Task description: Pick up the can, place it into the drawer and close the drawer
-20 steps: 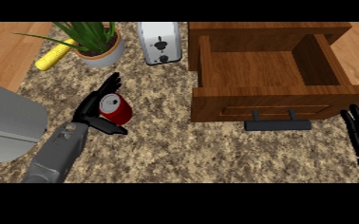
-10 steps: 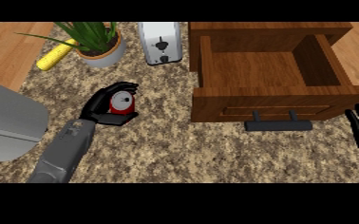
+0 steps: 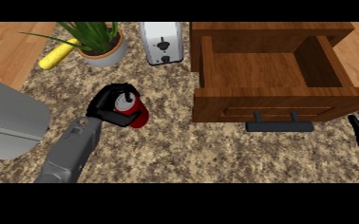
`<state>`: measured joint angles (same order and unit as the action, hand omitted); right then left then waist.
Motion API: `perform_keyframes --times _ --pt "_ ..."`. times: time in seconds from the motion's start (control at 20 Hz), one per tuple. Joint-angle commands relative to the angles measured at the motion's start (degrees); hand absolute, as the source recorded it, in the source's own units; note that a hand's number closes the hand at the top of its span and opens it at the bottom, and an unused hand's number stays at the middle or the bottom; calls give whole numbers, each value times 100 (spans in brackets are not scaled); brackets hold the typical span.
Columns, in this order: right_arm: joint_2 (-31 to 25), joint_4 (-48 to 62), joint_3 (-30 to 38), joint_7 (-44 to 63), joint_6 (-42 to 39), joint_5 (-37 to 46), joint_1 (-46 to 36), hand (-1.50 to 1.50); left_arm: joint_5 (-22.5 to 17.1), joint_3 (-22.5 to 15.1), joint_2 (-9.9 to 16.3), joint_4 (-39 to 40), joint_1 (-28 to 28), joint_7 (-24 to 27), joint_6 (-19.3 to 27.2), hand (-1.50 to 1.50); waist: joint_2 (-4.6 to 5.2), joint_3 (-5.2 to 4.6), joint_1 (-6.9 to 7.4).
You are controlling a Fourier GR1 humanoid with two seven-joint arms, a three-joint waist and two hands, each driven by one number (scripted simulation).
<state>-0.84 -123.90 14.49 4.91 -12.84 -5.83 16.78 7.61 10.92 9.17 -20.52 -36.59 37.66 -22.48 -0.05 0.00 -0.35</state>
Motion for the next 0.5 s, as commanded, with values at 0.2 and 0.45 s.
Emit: perform_keyframes --times 0.2,0.45 --pt "-48 44 209 70 112 -19 -31 -150 -935 1131 177 -418 496 -209 1546 150 -42 11 187" --pt "30 210 223 -246 -26 -37 52 -150 -1029 682 -360 -2210 1195 -863 1829 150 -40 10 110"
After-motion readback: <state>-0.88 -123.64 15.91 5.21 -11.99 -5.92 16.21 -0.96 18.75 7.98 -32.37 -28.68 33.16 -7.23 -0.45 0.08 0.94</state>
